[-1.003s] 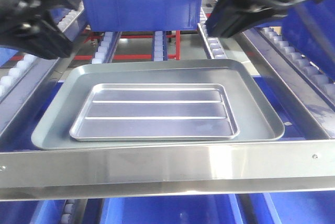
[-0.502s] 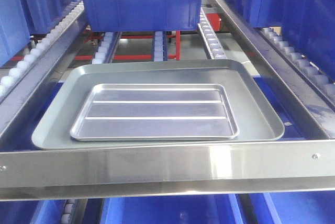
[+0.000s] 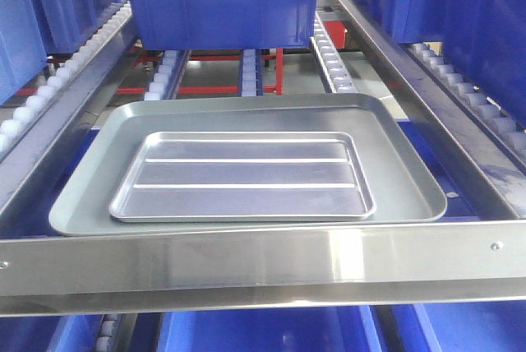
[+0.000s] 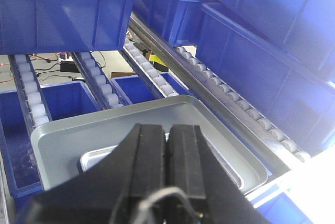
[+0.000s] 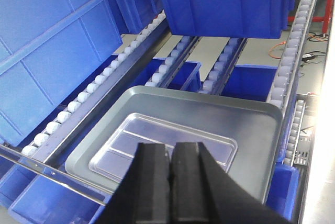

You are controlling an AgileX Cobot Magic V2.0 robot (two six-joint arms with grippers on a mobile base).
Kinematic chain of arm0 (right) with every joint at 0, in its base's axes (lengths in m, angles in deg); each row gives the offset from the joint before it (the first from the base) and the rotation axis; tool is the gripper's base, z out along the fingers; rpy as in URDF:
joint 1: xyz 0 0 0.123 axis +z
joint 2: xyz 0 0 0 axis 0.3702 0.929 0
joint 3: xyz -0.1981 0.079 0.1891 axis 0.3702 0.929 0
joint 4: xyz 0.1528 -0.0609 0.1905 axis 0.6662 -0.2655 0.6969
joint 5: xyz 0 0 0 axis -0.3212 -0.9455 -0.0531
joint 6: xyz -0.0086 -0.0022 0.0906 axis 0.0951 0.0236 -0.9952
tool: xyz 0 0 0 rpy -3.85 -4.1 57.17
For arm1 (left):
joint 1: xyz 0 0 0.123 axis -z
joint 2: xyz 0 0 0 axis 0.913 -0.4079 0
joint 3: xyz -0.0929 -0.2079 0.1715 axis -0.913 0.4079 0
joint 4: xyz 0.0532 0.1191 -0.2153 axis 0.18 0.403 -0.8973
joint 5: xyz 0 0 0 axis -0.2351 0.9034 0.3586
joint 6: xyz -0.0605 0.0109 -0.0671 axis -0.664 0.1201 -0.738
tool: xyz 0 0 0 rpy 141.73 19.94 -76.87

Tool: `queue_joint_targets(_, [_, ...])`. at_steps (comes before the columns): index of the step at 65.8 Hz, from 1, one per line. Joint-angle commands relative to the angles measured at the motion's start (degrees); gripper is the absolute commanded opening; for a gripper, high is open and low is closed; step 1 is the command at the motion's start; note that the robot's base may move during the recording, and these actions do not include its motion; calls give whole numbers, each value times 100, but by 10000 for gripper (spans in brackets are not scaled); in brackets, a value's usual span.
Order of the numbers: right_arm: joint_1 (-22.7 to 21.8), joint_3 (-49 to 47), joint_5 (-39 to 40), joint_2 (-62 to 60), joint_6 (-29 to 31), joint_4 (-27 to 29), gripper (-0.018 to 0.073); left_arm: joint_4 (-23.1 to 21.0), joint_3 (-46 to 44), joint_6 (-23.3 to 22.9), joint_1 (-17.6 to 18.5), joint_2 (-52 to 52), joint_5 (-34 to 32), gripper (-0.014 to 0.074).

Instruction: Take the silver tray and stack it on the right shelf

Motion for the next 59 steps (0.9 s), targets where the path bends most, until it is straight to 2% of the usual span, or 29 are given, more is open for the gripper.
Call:
queue_joint_targets(1, [2, -162, 439, 11, 53, -110, 49, -8, -176, -3, 27, 9, -452, -82])
queue_joint_targets(8, [-28, -162, 410, -7, 53, -110, 49, -8, -176, -3, 27, 9, -452, -82])
queue_joint_targets(12, [-159, -142, 302, -105, 72, -110, 49, -8, -176, -3, 27, 9, -452, -82])
queue_joint_targets(15, [-332, -64, 347, -229, 310, -61, 49, -8, -176, -3, 27, 9, -452, -82])
queue_joint_targets(19, [-625, 133, 414, -424, 942, 383, 49, -8, -176, -3, 27, 9, -452, -82])
queue_joint_targets(25, [-1215, 597, 638, -692, 1868, 1500, 49, -8, -176, -3, 27, 9, -452, -82])
queue_joint_targets(30, [-1710, 1021, 1038, -953, 2291, 1687, 49, -8, -176, -3, 27, 9, -452, -82])
queue_joint_targets(35, [-2103, 1404, 1304, -1309, 2347, 1687, 49, -8, -176, -3, 27, 9, -452, -82])
queue_joint_targets(44, [-2706, 1982, 1325, -2081, 2347, 1687, 49, -8, -176, -3, 27, 9, -452, -82])
queue_joint_targets(54, [-2895, 2582, 1379, -2923, 2342, 1687, 49, -8, -176, -3, 27, 9, -452, -82])
queue_joint_targets(59, [-2895, 2806, 1583, -2879, 2338, 1681, 49, -8, -176, -3, 27, -2, -452, -82])
